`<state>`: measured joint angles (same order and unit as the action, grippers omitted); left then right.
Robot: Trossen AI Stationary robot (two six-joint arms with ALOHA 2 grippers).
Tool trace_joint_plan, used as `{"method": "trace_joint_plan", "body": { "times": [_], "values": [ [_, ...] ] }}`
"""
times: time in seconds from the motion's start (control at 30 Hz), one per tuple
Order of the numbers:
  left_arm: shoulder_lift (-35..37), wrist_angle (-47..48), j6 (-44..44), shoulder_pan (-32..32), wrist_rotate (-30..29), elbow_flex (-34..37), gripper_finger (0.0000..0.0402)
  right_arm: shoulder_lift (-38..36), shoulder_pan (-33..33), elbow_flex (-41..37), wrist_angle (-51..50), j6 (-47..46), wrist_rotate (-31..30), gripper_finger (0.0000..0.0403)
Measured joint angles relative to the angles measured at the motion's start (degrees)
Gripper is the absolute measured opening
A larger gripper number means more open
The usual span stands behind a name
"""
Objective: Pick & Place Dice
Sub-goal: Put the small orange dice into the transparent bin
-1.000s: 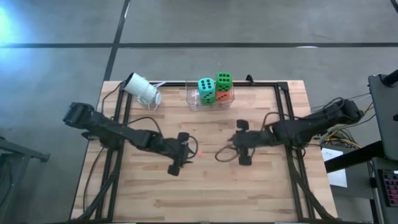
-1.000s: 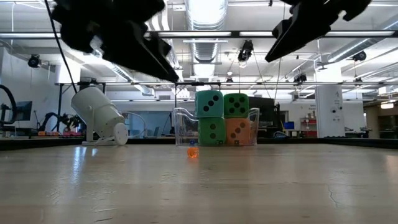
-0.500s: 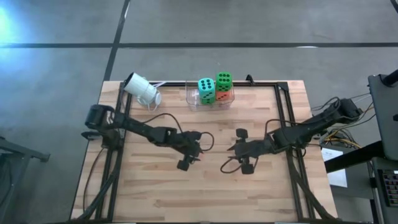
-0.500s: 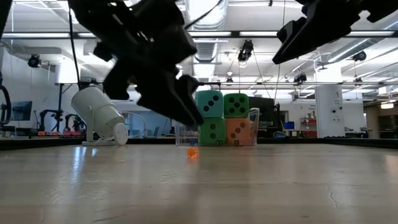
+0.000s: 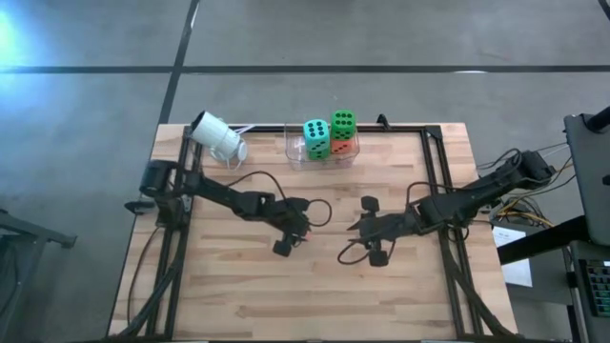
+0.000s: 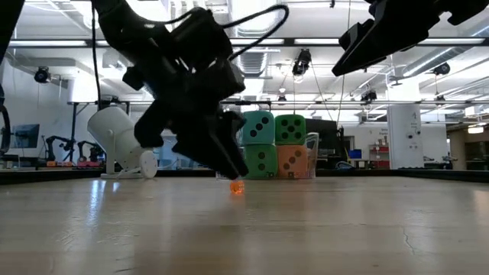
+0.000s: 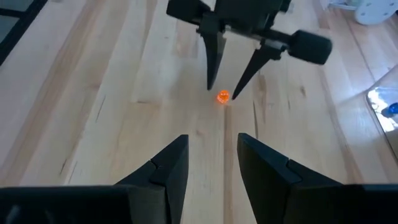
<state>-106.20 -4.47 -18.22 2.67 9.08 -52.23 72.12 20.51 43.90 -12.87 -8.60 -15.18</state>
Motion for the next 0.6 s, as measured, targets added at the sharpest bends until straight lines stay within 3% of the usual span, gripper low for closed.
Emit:
{"method": "trace_joint_plan", "body": {
  "times": [0.6],
  "values": [
    [-3.36, -0.74, 2.25, -1.02, 0.35, -0.11, 0.0163, 0.00, 0.00, 0.00, 0.37, 0.23, 0.02, 0.0129]
  ]
}}
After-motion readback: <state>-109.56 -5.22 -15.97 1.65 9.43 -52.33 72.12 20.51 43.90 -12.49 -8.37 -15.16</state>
